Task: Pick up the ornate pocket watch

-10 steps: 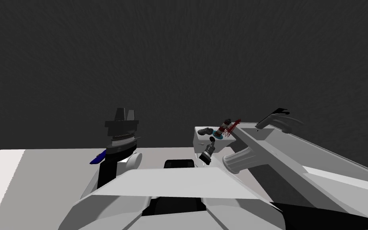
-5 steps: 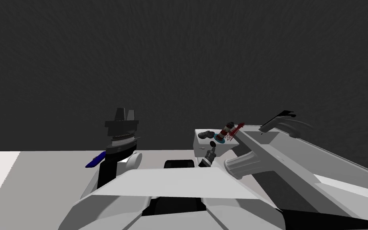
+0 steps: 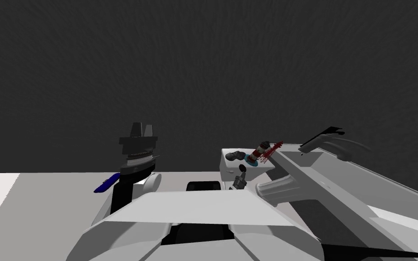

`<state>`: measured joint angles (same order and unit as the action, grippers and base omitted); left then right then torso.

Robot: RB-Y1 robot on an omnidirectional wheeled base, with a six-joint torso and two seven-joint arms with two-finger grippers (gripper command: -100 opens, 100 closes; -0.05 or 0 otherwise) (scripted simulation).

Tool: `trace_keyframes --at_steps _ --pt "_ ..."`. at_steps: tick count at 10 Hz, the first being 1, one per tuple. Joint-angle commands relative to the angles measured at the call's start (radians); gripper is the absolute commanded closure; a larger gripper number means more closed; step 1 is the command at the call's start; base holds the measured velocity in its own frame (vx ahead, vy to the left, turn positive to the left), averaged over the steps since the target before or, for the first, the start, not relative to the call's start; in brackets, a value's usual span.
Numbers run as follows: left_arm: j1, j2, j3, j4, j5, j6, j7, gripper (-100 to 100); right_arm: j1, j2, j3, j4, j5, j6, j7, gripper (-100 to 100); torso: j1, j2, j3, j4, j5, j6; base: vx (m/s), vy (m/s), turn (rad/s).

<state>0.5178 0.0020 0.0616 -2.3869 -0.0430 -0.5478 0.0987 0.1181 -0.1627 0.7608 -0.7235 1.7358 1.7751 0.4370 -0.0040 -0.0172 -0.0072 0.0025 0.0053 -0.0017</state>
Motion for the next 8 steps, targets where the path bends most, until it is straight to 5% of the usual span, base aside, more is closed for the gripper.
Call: trace_keyframes --at_steps 1,5,7,8 --pt "0.000 0.000 0.000 0.000 0.000 0.000 0.000 0 0.050 0.002 -0.003 -0.033 0.031 0.020 0.004 100 0.000 0.000 0.000 0.000 0.000 0.000 0.086 -0.032 0.013" --pt "0.000 0.000 0.000 0.000 0.000 0.000 0.000 0 0.161 0.025 -0.009 -0.082 0.111 0.082 -0.010 100 0.000 0.000 0.000 0.000 0.000 0.000 0.094 -0.027 0.009" --pt "0.000 0.000 0.000 0.000 0.000 0.000 0.000 0 0.171 0.026 -0.005 -0.087 0.110 0.082 -0.004 100 0.000 0.001 0.000 0.000 0.000 0.000 0.055 -0.004 -0.001" --pt "0.000 0.000 0.000 0.000 0.000 0.000 0.000 0 0.174 0.025 -0.004 -0.090 0.111 0.083 -0.001 0 0.001 0.003 0.002 0.001 0.000 -0.001 0.006 0.000 0.002"
